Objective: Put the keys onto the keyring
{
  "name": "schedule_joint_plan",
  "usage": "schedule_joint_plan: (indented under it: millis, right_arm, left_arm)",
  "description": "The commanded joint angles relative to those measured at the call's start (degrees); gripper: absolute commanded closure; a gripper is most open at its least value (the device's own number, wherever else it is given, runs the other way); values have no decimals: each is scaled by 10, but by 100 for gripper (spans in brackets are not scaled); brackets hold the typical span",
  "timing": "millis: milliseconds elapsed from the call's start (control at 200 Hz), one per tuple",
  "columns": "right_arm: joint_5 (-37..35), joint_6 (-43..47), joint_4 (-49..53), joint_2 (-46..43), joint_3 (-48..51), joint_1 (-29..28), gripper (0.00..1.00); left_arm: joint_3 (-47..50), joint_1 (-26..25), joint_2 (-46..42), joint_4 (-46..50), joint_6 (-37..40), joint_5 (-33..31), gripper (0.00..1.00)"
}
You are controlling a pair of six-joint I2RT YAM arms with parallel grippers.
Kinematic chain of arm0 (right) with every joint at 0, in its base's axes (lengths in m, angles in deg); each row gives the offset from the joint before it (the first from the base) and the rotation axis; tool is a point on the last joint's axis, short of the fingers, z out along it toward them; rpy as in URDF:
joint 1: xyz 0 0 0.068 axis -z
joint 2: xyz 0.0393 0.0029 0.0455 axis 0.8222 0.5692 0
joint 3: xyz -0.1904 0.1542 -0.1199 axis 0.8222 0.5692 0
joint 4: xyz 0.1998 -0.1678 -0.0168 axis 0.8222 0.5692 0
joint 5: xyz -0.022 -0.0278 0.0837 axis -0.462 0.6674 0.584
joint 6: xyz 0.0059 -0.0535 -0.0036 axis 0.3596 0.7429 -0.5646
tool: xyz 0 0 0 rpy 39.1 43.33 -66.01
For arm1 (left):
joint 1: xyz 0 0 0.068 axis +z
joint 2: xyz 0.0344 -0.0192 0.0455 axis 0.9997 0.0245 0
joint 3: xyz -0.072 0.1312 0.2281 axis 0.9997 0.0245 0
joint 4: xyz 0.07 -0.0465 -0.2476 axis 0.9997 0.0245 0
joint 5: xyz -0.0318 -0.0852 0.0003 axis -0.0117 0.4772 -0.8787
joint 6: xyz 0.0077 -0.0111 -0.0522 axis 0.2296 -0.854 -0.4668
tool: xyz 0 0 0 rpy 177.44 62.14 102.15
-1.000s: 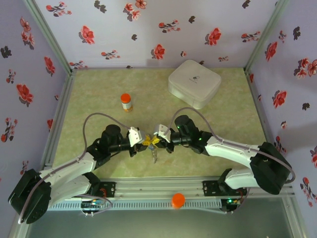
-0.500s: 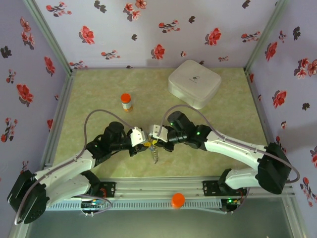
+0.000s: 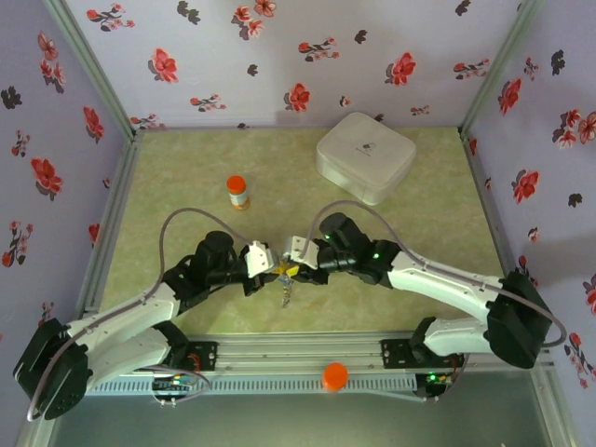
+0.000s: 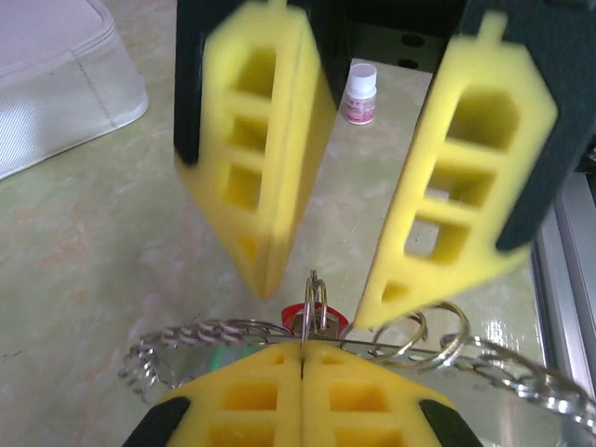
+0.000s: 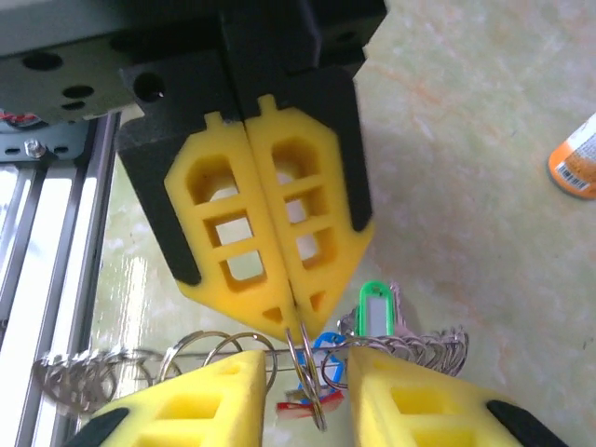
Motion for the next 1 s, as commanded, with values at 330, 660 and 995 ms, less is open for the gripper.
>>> schedule_joint_plan:
  millis: [330,660,995]
  right_arm:
    - [98,-81,-155,-38,92,51,67]
    - [111,-88,-199,0,93,51,75]
    - [128,-99,-205,-4,95,52,92]
  left_arm:
    - [65,0,10,-210,-64,18,100]
    - [82,-1,17,-239,-80,29,100]
    - [81,-1,17,-233,-79,31,100]
